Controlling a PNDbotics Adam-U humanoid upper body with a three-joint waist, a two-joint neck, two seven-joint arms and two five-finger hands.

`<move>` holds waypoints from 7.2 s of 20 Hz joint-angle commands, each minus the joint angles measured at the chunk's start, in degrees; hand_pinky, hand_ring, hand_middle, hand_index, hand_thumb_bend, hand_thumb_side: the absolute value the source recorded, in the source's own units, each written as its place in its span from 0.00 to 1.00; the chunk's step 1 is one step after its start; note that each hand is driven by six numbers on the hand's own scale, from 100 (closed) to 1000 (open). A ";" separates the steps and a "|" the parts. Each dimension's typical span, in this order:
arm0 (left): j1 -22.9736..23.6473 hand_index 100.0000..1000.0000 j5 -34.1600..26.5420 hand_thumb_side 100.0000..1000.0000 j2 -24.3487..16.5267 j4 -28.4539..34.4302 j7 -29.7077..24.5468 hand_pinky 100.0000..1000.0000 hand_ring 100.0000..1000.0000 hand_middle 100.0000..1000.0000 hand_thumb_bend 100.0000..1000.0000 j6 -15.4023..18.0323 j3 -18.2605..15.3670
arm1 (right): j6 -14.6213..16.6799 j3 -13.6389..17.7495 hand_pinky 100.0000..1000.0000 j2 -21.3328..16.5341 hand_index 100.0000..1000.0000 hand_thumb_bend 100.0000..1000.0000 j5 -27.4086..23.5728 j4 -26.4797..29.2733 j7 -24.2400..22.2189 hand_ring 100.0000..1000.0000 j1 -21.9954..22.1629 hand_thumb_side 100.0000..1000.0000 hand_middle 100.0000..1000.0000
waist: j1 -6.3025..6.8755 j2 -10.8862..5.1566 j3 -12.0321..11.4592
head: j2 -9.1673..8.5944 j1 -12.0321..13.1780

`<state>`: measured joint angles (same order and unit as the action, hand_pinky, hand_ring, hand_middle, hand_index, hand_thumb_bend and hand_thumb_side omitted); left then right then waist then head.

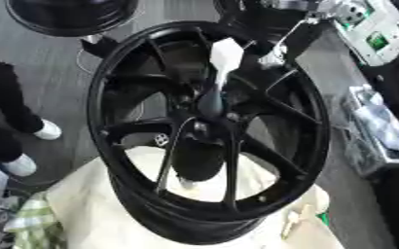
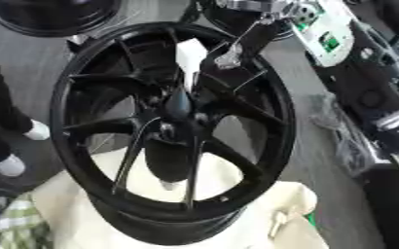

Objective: Pull the pin out of the wheel hub.

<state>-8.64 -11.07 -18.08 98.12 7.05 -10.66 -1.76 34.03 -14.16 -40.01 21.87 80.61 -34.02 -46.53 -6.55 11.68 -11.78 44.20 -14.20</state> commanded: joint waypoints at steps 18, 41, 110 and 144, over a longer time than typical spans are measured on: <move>-0.88 0.73 0.18 0.92 -0.71 0.78 0.39 0.69 0.57 0.56 0.00 0.08 -0.52 | 17.94 0.91 0.75 -0.45 0.80 0.40 5.00 0.00 -13.65 0.74 -0.65 0.59 0.67 | 0.40 1.16 -0.88 | -0.08 -2.21; -0.91 0.72 0.78 0.94 -0.82 0.59 0.02 0.70 0.57 0.56 0.00 0.01 -0.33 | 17.94 1.71 0.74 -0.67 0.77 0.29 7.69 -1.95 -10.12 0.72 -0.21 0.50 0.64 | -0.02 2.59 -1.49 | -0.25 -2.86; -0.81 0.72 1.49 0.96 -0.77 0.29 -0.71 0.71 0.57 0.57 0.00 -0.55 0.24 | 13.61 3.31 0.67 -5.53 0.49 0.00 -6.44 -3.57 -11.62 0.61 -1.44 0.19 0.35 | -1.13 2.24 -2.48 | -1.14 -5.43; -0.02 0.72 1.09 0.92 0.15 1.15 1.85 0.71 0.57 0.56 0.00 0.33 -2.45 | -10.69 43.68 0.64 -13.49 0.55 0.00 -28.60 19.41 23.90 0.64 51.22 0.00 0.42 | 1.59 2.57 4.38 | -1.65 1.19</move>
<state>-8.15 -10.08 -17.50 98.03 8.60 -10.48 -3.58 23.99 27.04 -54.66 -9.97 97.12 -12.88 4.52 -4.98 15.00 -7.46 43.16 -13.26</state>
